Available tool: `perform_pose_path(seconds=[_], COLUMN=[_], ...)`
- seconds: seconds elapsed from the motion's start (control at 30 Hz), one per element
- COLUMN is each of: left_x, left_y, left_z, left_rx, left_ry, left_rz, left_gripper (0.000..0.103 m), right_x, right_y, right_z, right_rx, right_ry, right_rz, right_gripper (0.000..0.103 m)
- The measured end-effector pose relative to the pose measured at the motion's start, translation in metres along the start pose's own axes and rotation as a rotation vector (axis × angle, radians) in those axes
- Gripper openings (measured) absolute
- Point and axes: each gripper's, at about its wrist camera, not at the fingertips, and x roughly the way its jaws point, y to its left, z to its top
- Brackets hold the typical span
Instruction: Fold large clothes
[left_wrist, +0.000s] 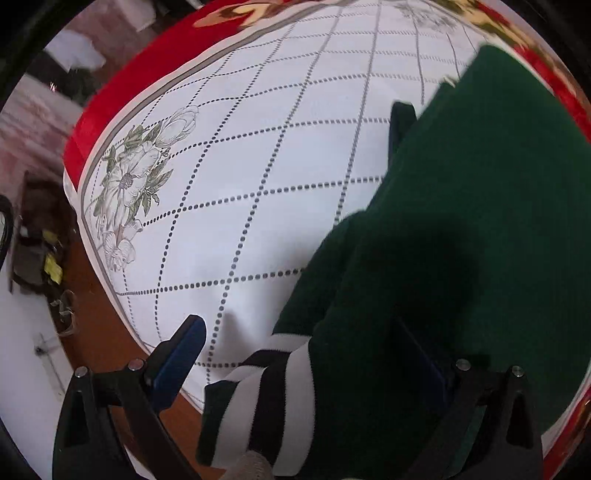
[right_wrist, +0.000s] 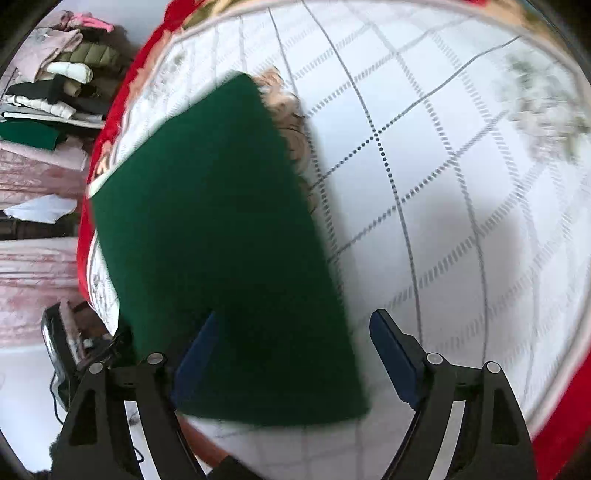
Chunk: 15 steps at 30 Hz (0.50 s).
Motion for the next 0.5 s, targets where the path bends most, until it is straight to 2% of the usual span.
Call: perform_pose_path(seconds=[0.03,0.07,0.13,0.17,0.23,0.3,0.33,0.37,0.47,0.5], left_x=[-0.002,-0.004,-0.010,-0.014,-0.019,-0.026,-0.031,-0.035,-0.039,-0.040], left_y=[0.000,0.000,-0.004,-0.006,-0.010,-0.013,-0.016,-0.019,-0.029,-0.034], left_z=[0.003,0.006,0.012,0.015,0.021,0.026,0.029,0.031,0.038,0.039], left_rx=[-0.005,-0.009,-0.004,0.002,0.010,0.019,0.030,0.038,0.073,0.080], left_ry=[0.003,0.005,-0.003,-0.010,-0.018,-0.035,-0.050,-0.063,-0.062,-0.062], left_rz=[0.002,0.001,0.006,0.009,0.023,0.042,0.060,0.071,0.089,0.087], left_gripper=[0.103,0.103,0.103,0.103,0.103,0.103,0.103,0.103,0.103,0.103], right_x=[0.019,0.034,0.069,0.081,0.089,0.082,0.070,0.061,0.045,0.036], right_y=[-0.009,-0.016,-0.022,-0.016,0.003,0.011,0.005,-0.001,-0.020,-0.030], right_z=[0.014,0.032,0.051,0.057,0.066,0.069,0.062,0.061,0.045,0.029], right_rx=[-0.015,-0.017,0.009,0.000,-0.054,-0.032,0.013,0.069,0.255,0.344], right_ry=[0.035,0.053,0.151,0.181,0.139,0.082,0.066,0.049,-0.031,-0.065], right_rz=[0.085,0.128,0.391,0.442,0.412,0.400,0.427,0.448,0.494,0.510], right_gripper=[0.093,0.101,0.102,0.102,0.102,0.086,0.068,0.059,0.051,0.050])
